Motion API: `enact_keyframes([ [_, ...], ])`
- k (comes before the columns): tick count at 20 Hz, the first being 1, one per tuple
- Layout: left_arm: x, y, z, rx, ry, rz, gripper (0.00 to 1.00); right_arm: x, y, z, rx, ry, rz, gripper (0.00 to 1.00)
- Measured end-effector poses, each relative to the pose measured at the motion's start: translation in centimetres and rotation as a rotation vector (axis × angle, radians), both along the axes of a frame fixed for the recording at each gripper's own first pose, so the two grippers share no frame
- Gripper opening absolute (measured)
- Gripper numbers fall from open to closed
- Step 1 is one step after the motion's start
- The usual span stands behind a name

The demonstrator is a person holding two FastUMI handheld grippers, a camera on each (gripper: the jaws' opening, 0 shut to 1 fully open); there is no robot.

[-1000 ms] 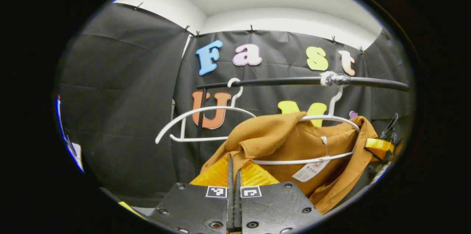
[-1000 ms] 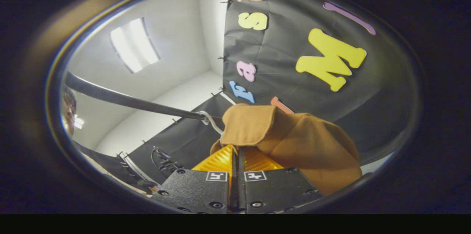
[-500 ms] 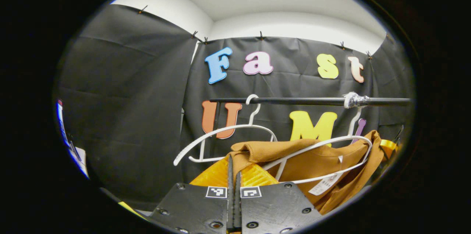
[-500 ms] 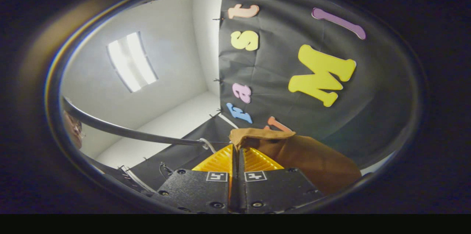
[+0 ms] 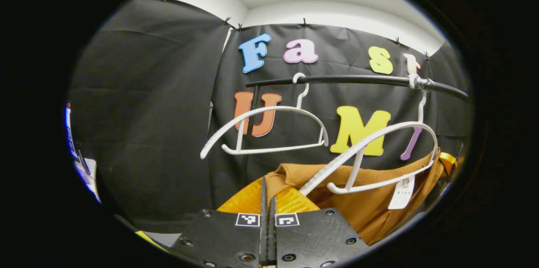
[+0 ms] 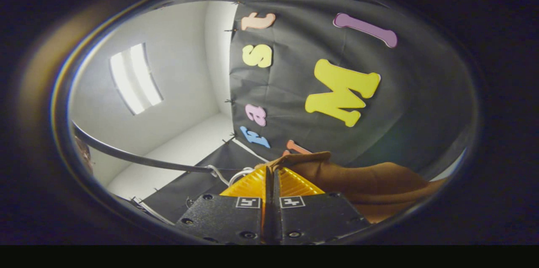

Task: Grasp the clothes on the hanger with both hands and then place them into the laundry hamper below.

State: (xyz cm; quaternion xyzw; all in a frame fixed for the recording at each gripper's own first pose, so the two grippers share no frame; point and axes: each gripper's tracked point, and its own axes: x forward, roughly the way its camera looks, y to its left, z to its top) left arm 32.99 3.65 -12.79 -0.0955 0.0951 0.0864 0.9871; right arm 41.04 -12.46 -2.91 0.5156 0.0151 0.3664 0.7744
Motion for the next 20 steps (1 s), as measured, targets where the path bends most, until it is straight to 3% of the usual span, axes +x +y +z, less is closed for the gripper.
enact_keyframes([
  [5, -0.9, -1.5, -2.9, -0.042, 0.05, -0.006, 0.04, 0.0, 0.0, -2.8, -0.058, 0.054, -0.02, 0.02],
  [6, -1.2, -1.9, -3.6, -0.042, 0.061, -0.008, 0.0, -0.2, 0.0, -3.2, -0.062, 0.062, -0.014, 0.03],
  [10, -2.5, -2.5, -6.4, -0.057, 0.117, -0.004, 0.04, -0.7, 0.0, -5.0, -0.08, 0.095, -0.009, 0.03],
  [11, -3.0, -2.7, -6.8, -0.063, 0.128, -0.003, 0.0, -0.7, -0.2, -5.6, -0.083, 0.108, -0.012, 0.03],
  [20, -5.3, -4.3, -8.8, -0.043, 0.2, -0.033, 0.0, -3.7, 1.5, -10.8, -0.189, 0.214, 0.005, 0.02],
])
